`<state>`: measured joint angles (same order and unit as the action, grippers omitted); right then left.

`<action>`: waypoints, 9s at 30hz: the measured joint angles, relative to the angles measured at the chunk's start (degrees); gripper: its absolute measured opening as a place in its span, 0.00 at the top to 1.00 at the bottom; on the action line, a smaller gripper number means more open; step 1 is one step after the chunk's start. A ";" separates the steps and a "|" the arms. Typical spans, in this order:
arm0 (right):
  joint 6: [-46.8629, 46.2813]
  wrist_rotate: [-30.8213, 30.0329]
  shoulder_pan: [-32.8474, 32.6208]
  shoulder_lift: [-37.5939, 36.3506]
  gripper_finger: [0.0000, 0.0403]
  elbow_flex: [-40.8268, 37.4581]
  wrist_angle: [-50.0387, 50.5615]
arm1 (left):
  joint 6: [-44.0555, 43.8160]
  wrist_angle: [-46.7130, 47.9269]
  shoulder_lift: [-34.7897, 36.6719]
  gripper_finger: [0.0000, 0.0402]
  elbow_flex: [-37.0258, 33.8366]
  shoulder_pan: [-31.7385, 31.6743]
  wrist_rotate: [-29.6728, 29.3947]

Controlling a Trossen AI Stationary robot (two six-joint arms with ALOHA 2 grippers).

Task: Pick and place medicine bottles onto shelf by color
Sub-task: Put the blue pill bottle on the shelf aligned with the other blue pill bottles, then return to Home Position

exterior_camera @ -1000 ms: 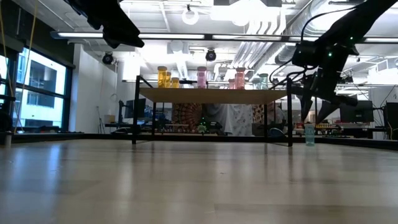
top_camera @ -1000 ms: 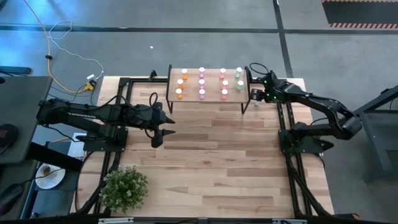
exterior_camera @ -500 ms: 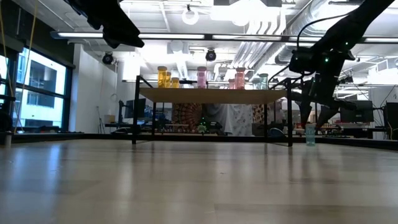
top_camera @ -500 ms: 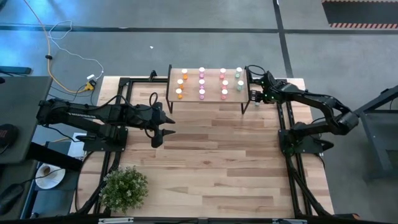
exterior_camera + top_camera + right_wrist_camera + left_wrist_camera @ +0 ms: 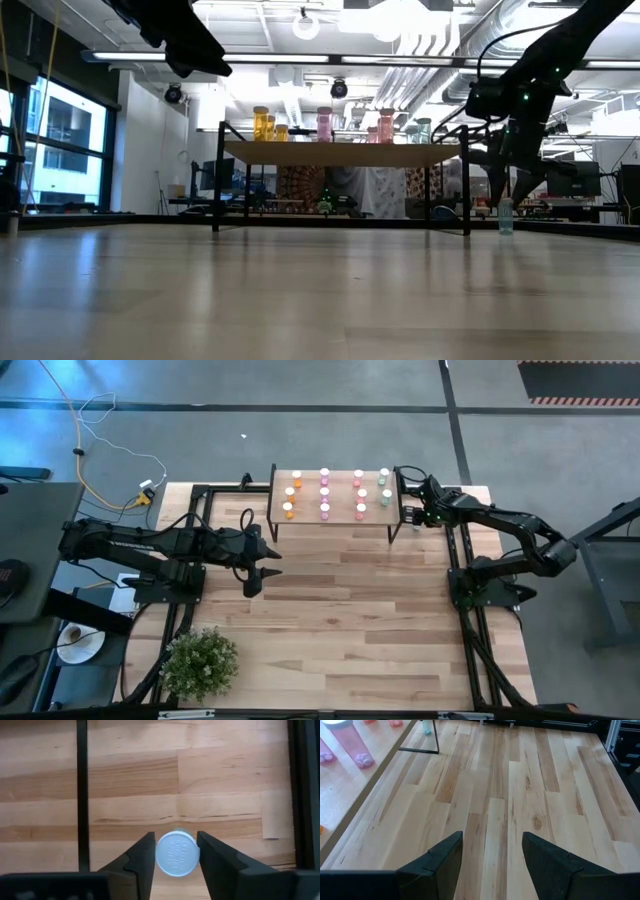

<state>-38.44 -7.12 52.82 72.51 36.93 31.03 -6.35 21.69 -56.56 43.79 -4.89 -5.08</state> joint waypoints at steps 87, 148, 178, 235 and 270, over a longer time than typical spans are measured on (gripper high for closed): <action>6.37 -3.21 -29.30 8.38 0.72 42.15 30.91 | -0.02 -0.04 -0.01 0.51 0.00 0.00 -0.02; 8.65 -7.38 -28.04 9.64 0.62 41.66 30.73 | 0.00 -0.02 0.00 0.51 0.00 0.02 -0.01; 8.55 -9.03 -34.06 9.66 0.62 54.12 46.68 | 0.01 -0.02 0.01 0.51 0.00 0.02 0.00; 27.26 -16.81 -63.30 -59.82 0.62 -28.09 -27.69 | 4.92 -11.21 56.38 0.51 -35.60 6.88 6.36; 23.39 -26.64 -63.21 -71.36 0.62 -34.36 -29.00 | 3.56 -22.40 56.22 0.51 -43.10 6.78 2.93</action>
<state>-15.05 -33.76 -10.39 1.15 2.57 2.02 -2.79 -0.71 -0.34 0.69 1.89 -2.15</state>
